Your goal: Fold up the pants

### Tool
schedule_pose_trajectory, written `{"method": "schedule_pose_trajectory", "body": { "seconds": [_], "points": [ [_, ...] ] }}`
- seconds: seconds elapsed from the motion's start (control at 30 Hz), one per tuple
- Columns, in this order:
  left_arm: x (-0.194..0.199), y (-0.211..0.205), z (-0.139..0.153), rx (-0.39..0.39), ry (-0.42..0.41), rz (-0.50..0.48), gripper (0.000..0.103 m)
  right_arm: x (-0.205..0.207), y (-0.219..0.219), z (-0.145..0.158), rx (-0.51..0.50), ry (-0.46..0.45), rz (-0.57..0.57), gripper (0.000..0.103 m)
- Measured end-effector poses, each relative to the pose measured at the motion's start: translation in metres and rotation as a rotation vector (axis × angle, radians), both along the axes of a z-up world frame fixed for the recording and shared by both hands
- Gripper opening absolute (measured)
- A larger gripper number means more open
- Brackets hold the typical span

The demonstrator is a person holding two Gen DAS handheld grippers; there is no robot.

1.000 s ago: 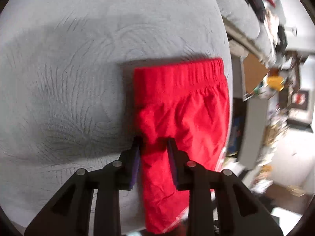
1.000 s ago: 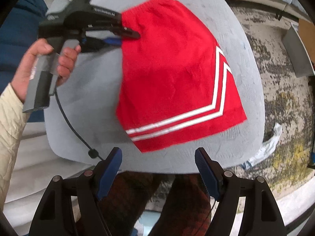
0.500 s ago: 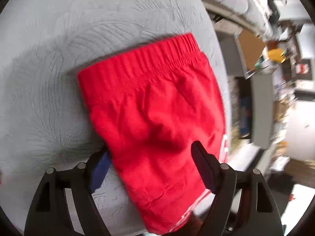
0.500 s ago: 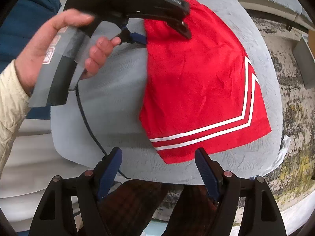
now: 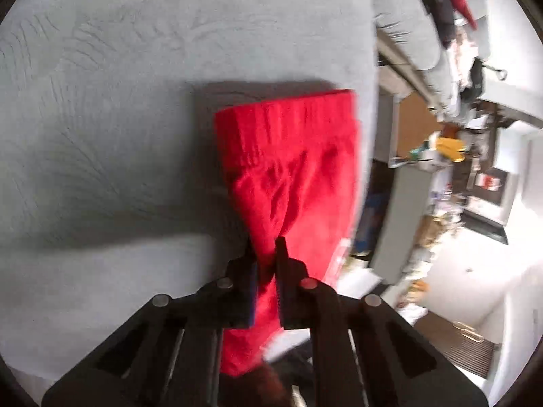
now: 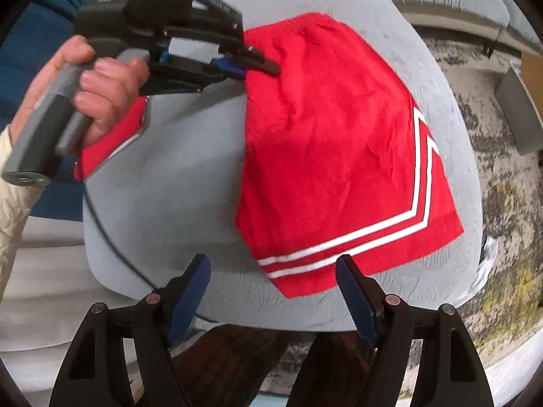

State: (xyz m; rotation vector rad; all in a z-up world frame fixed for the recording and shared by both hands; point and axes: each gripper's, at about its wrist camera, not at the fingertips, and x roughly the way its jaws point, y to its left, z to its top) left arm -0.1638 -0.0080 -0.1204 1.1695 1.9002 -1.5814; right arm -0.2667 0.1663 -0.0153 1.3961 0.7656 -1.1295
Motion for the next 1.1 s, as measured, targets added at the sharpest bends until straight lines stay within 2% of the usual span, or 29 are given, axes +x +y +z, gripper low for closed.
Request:
{"method": "schedule_pose_trajectory", "body": {
  "seconds": [0.1,0.17,0.37,0.4,0.43,0.63,0.77,0.9,0.97,1.1],
  "points": [
    [-0.016,-0.010,0.022,-0.053,0.015,-0.061,0.006,0.010,0.000,0.005,-0.052,0.095,0.041,0.072],
    [-0.022,-0.002,0.029,-0.056,0.020,-0.062,0.006,0.017,-0.003,0.007,-0.079,0.166,0.071,0.072],
    [-0.038,0.007,0.023,-0.039,-0.018,-0.073,0.006,0.058,-0.004,0.000,-0.193,0.500,0.227,0.072],
    [-0.012,0.011,0.025,-0.039,-0.018,-0.074,0.006,0.061,-0.008,-0.003,-0.202,0.532,0.253,0.072],
    [0.015,0.005,0.025,-0.035,-0.020,-0.078,0.006,0.067,-0.011,-0.002,-0.206,0.543,0.269,0.072],
    [0.023,0.002,0.032,-0.041,-0.038,-0.117,0.006,0.073,-0.022,-0.029,-0.164,0.573,0.298,0.070],
    [0.025,0.001,0.028,-0.038,-0.052,-0.117,0.006,0.077,-0.032,-0.043,-0.141,0.592,0.316,0.050],
    [0.028,0.000,0.020,-0.024,-0.073,-0.103,0.006,0.064,-0.030,-0.048,-0.109,0.571,0.286,0.036],
    [0.033,0.000,0.017,-0.028,-0.084,-0.105,0.006,0.058,-0.029,-0.047,-0.101,0.574,0.283,0.018],
    [0.039,0.002,0.012,-0.041,-0.119,-0.101,0.006,0.043,-0.024,-0.035,-0.107,0.560,0.251,0.014]
  ]
}}
